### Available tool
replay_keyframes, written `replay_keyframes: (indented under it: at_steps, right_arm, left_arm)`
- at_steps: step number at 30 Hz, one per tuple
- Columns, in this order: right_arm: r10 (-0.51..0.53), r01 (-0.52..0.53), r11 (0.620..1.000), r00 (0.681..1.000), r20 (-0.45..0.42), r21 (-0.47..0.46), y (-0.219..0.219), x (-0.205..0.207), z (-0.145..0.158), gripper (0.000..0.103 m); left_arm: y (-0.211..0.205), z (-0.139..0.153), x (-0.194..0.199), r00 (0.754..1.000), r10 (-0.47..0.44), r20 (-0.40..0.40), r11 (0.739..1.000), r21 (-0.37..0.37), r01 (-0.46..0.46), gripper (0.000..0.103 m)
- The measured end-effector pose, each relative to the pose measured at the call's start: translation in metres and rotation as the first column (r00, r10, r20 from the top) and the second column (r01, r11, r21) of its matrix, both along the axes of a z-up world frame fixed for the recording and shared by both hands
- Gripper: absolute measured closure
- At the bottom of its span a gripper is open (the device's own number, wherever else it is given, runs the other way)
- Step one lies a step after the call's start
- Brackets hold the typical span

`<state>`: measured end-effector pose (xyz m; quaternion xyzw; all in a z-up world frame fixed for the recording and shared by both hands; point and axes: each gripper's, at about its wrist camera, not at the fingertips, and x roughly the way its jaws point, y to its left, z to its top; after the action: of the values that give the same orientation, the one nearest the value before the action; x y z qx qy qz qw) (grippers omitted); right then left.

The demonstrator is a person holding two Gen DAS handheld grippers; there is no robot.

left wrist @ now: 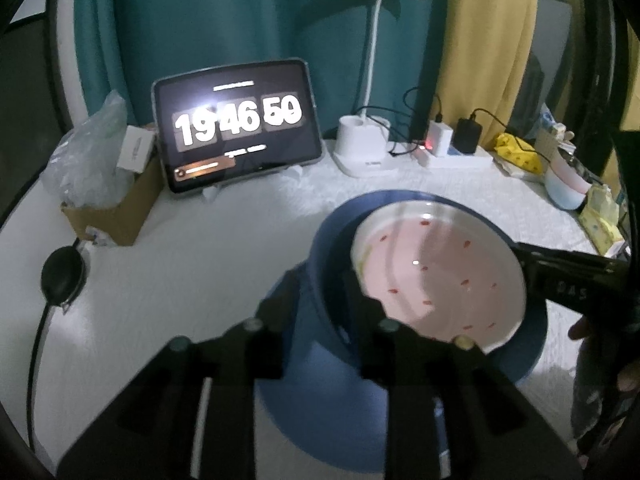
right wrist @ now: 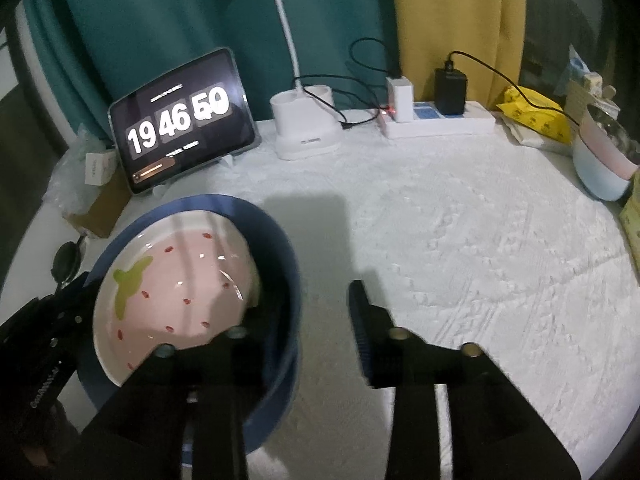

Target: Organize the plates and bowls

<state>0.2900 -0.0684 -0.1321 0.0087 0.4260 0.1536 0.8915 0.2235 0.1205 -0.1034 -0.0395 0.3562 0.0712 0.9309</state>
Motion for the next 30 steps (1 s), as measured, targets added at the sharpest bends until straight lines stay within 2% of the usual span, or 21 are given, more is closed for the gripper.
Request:
replay_keyframes:
  at_steps: [3, 9, 18, 30]
  right_arm:
    - [-0.006, 0.006, 1.0, 1.0, 0.002, -0.007, -0.005, -0.004, 0.0, 0.054]
    - [-0.022, 0.022, 1.0, 0.999, 0.049, 0.004, -0.014, -0.016, 0.01, 0.046]
    - [-0.032, 0.031, 0.999, 0.996, 0.087, 0.005, -0.029, -0.039, 0.02, 0.045]
    - [-0.05, 0.049, 0.999, 0.99, 0.129, 0.01, -0.052, -0.078, 0.03, 0.045]
  left_arm:
    - [0.006, 0.0, -0.004, 1.0, 0.024, 0.0, 1.0, -0.014, -0.024, 0.057]
    - [0.005, 0.007, -0.015, 0.999, 0.026, 0.021, 0.999, -0.024, -0.026, 0.05]
    - [-0.007, 0.022, -0.039, 0.997, 0.033, 0.076, 0.999, -0.025, -0.032, 0.049]
    - [-0.045, 0.036, -0.071, 0.991, -0.042, 0.126, 0.999, -0.016, 0.044, 0.049]
